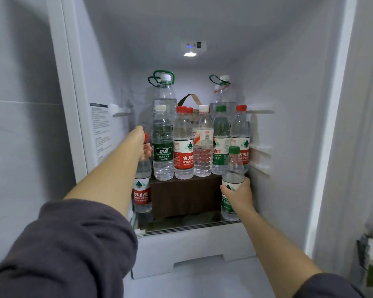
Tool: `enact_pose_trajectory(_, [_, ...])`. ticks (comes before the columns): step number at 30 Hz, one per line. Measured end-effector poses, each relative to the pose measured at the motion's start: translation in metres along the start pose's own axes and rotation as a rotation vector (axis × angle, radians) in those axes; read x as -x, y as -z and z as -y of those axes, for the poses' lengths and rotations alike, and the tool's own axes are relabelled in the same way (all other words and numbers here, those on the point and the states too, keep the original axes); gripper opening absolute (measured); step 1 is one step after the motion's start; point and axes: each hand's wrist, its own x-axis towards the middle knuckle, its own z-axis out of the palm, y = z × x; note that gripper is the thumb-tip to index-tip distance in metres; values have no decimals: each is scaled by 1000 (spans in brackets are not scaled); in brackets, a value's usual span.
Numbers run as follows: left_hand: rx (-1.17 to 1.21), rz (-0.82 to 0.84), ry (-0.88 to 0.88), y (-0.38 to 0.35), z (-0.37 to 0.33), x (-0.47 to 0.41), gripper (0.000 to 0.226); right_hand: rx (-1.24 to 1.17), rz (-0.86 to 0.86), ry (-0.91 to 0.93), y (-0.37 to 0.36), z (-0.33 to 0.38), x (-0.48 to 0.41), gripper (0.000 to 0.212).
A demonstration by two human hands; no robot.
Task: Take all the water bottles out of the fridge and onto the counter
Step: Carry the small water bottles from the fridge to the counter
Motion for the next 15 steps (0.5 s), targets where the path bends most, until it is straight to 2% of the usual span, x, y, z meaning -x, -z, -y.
enact_pose_trajectory(4, [-77, 77, 57, -2, -7, -8, 40, 11, -5, 5, -1, -3, -1, 56])
enact_pose_trajectory(8, [-49, 91, 79, -6, -9, -11, 46, 2, -7, 9, -2, -5, -2, 56])
enact_pose_trajectory(15, [73, 35, -27, -6, 4, 0, 32, -22, -5, 29, -3, -6, -2, 55])
